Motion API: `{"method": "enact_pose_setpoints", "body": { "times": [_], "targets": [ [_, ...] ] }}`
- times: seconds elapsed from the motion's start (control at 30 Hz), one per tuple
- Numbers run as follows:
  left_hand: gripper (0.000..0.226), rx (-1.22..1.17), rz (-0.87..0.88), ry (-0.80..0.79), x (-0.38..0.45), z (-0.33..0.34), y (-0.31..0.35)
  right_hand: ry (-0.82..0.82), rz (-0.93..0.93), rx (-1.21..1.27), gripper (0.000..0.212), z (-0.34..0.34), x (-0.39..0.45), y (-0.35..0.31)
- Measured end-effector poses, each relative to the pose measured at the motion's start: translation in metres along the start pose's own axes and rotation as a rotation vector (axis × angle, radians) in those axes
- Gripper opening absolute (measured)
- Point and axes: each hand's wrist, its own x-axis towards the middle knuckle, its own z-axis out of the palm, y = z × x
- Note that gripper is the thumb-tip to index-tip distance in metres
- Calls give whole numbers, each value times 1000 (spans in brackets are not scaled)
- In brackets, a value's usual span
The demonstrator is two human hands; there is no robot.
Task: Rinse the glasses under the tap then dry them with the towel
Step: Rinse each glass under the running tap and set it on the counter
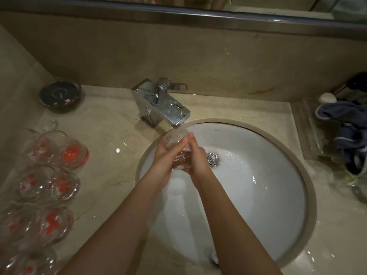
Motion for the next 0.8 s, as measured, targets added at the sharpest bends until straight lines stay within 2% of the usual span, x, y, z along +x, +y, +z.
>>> {"method": "enact_pose_setpoints", "body": {
  "times": [0.17,0.23,0.33,0.43,0.5,0.53,0.6,0.73,0.8],
  "targets": [
    [76,4,15,-21,1,-1,0,31,-33,-52,83,5,-1,3],
    [71,-12,23,-34,1,0,0,42,-22,-5,82,8,-2,3],
    [74,-31,20,-9,1,1,-2,43,-45,36,79,10,-6,3],
    [73,92,56,110,-2,12,-3,89,-52,25,102,18,-9,2],
    [58,141,86,157,-2,16,-5,115,-28,60,110,20,-9,3],
    [48,138,93,159,-1,16,-5,109,-21,80,108,18,-9,3],
    [40,129,85,143,2,14,-5,68,-27,138,87,15,-12,2],
    [50,102,33,112,-2,13,-6,76,20,159,68,8,-12,5],
    [72,104,26,134,-4,15,-5,35,27,118,66,8,-13,5]
  ]
}}
